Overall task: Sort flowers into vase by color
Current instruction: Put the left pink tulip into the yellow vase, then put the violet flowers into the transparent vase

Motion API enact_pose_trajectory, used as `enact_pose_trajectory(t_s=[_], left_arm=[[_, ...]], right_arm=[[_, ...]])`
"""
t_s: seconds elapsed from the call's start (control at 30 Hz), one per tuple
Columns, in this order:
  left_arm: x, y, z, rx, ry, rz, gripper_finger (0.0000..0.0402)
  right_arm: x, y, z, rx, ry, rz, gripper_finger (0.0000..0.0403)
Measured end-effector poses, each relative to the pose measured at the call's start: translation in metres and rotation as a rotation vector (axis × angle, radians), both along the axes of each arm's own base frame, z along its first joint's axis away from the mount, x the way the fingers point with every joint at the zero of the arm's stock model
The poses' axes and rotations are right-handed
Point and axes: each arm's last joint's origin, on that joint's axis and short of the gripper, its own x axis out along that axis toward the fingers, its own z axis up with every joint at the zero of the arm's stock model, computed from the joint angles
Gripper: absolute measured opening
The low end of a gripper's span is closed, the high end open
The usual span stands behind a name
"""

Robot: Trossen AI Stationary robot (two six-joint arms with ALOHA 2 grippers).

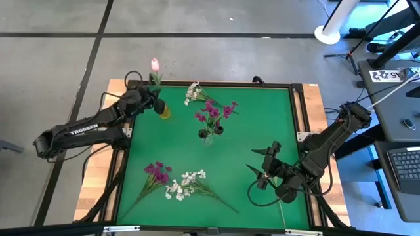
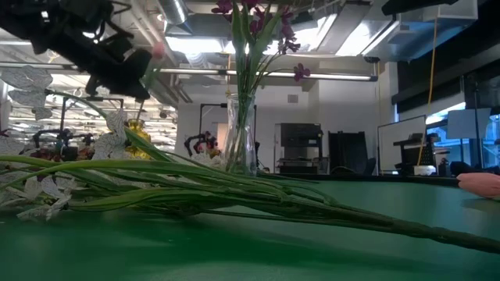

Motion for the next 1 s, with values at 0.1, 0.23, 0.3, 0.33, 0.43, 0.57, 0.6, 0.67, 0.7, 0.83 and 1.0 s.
enact_pose_trajectory(t_s=[0.1,0.23,0.3,0.33,0.43,0.57,0.6,0.67,0.7,0.83,1.0], left_arm=[[-0.001,0.000,-0.007,-0.008,-0.004,0.004,0.0000],[-0.001,0.000,-0.007,0.006,0.016,0.002,0.0009],[-0.001,-0.001,-0.007,0.014,0.029,-0.003,0.0024],[-0.001,-0.001,-0.007,0.014,0.032,-0.002,0.0033],[-0.001,-0.001,-0.007,0.011,0.032,-0.013,0.0063],[-0.001,-0.002,-0.007,-0.008,0.046,-0.037,0.0103],[-0.001,-0.002,-0.005,-0.016,0.056,-0.037,0.0113],[-0.001,-0.002,0.003,-0.024,0.066,-0.040,0.0135],[-0.001,-0.003,0.008,-0.028,0.068,-0.042,0.0145],[0.000,-0.006,0.028,-0.039,0.088,-0.059,0.0179],[-0.005,-0.013,0.058,-0.064,0.129,-0.045,0.0205]], right_arm=[[0.000,0.000,0.000,0.000,0.000,0.000,0.0280],[0.000,0.000,0.000,0.000,-0.001,-0.001,0.0280],[0.000,0.000,0.000,0.000,-0.002,-0.001,0.0280],[0.000,0.000,0.000,0.000,-0.003,-0.001,0.0280],[0.000,0.000,0.000,0.002,-0.004,-0.001,0.0280],[0.000,0.000,0.000,0.002,-0.004,-0.001,0.0280],[0.000,0.000,0.000,0.002,-0.004,-0.001,0.0280],[0.000,0.000,0.000,0.003,-0.003,0.000,0.0280],[0.000,0.000,0.000,0.003,-0.003,0.000,0.0280],[0.000,0.000,0.000,0.004,0.002,0.003,0.0280],[-0.001,0.000,-0.001,0.010,0.028,0.017,0.0280]])
